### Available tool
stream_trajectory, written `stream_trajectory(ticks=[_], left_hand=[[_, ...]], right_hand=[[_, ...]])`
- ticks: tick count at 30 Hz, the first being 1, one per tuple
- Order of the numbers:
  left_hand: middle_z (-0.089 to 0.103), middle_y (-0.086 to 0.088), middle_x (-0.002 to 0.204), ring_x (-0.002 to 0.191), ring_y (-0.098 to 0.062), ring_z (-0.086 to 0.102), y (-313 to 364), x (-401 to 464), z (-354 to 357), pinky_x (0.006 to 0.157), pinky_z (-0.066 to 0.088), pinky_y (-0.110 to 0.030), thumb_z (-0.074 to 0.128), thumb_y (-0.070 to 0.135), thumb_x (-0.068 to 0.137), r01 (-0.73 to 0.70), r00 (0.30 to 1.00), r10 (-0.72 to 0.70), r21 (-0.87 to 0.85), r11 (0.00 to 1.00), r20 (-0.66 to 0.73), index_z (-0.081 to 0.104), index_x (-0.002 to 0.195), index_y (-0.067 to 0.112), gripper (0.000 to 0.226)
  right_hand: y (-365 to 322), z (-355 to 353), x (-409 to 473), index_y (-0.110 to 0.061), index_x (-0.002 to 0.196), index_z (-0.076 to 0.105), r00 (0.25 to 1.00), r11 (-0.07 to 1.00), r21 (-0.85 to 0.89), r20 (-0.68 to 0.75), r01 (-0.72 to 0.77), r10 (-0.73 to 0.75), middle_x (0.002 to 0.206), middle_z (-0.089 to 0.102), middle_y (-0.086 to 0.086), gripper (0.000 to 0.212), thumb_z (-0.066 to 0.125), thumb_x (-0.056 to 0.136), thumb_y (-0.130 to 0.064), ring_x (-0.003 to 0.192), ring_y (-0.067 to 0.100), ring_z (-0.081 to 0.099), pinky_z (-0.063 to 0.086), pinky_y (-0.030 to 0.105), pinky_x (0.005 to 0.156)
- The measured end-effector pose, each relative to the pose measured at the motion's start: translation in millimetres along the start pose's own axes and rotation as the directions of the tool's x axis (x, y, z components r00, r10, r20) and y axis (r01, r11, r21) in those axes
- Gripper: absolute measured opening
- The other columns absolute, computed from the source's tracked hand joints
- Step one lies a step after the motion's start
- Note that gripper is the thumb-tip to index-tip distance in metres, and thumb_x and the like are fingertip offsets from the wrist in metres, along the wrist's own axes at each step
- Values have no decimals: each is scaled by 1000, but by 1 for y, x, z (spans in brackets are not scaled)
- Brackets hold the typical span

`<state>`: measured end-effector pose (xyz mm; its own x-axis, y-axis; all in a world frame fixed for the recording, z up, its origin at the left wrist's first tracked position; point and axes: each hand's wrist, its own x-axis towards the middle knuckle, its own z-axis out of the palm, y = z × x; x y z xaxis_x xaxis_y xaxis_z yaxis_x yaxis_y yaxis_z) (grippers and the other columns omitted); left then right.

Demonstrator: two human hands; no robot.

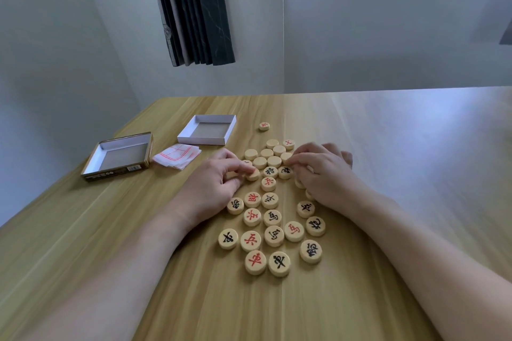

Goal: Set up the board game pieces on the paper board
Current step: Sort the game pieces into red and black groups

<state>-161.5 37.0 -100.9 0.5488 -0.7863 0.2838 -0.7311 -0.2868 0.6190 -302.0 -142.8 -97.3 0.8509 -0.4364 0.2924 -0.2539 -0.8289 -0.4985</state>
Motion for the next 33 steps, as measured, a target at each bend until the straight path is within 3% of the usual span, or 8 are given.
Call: stream_trajectory(ticks=[3, 9, 11, 13, 17, 21, 27, 33], left_hand=[[57, 14, 101, 62, -4, 46, 2, -1, -1, 67, 43, -20, 74, 15, 83, 0, 1000, -1, -54, 999, -9, 72, 89, 25, 11], [65, 13, 101, 70, 0, 54, 7, -2, -2, 71, 45, -18, 78, 14, 78, -14, 1000, 13, -65, 998, -15, 69, 81, 17, 10], [66, 15, 100, 72, -1, 55, 8, -3, -1, 72, 45, -19, 77, 16, 80, -23, 1000, 22, -40, 999, -16, 69, 82, 19, 9], [65, 23, 89, 65, -4, 52, 10, -4, -1, 66, 43, -17, 73, 21, 83, -23, 1000, 23, -17, 1000, -21, 69, 85, 24, 6], [62, 26, 73, 57, -3, 46, 9, -3, -1, 59, 39, -12, 62, 22, 91, 8, 999, -12, -70, 998, -51, 68, 92, 27, 7], [67, 11, 80, 62, -4, 50, 5, -2, -1, 62, 43, -16, 58, 19, 93, 29, 997, -32, -40, 999, -66, 67, 95, 28, 13], [63, 10, 88, 69, -5, 51, 6, 0, 0, 67, 43, -16, 64, 28, 91, 32, 998, -33, -18, 999, -50, 68, 93, 26, 5], [59, 17, 85, 66, -2, 48, 7, 0, 0, 63, 38, -10, 63, 18, 90, 27, 998, -27, 2, 1000, -48, 67, 89, 24, 8]], right_hand=[[2, -1, 0, -41, 99, 68, 999, 1000, -6, -36, 2, -2, 115, 46, -27, 29, 43, 96, -26, 121, 3, 25, 11, 32, 102], [7, 4, 3, -44, 131, 51, 995, 996, -78, 87, 46, -39, 144, 32, -29, 38, 34, 100, -31, 135, 1, 9, -1, 35, 112], [9, 5, 4, -43, 122, 59, 996, 998, -29, 69, 56, -54, 138, 42, -29, 34, 37, 98, -33, 134, 0, 19, 11, 41, 115], [8, 2, 4, -42, 101, 65, 999, 998, 42, -15, 39, -38, 123, 51, -27, 25, 44, 96, -29, 125, -2, 29, 17, 34, 110], [3, -2, 2, -45, 77, 57, 999, 997, 67, -33, 33, -31, 103, 52, -22, 21, 55, 89, -27, 116, 6, 40, 25, 35, 105], [3, 0, 3, -45, 90, 58, 999, 995, 92, -15, -46, 47, 101, 48, -20, 8, 57, 88, -38, 116, 8, 38, 24, 39, 107], [1, -1, 6, -43, 97, 65, 981, 981, -13, -1, -192, 192, 109, 32, -11, 16, 62, 81, -45, 120, 11, 24, 11, 29, 97], [1, -1, 6, -38, 98, 70, 985, 986, 2, -37, -167, 167, 112, 32, -13, 22, 60, 86, -52, 109, 4, 23, 9, 24, 89]])
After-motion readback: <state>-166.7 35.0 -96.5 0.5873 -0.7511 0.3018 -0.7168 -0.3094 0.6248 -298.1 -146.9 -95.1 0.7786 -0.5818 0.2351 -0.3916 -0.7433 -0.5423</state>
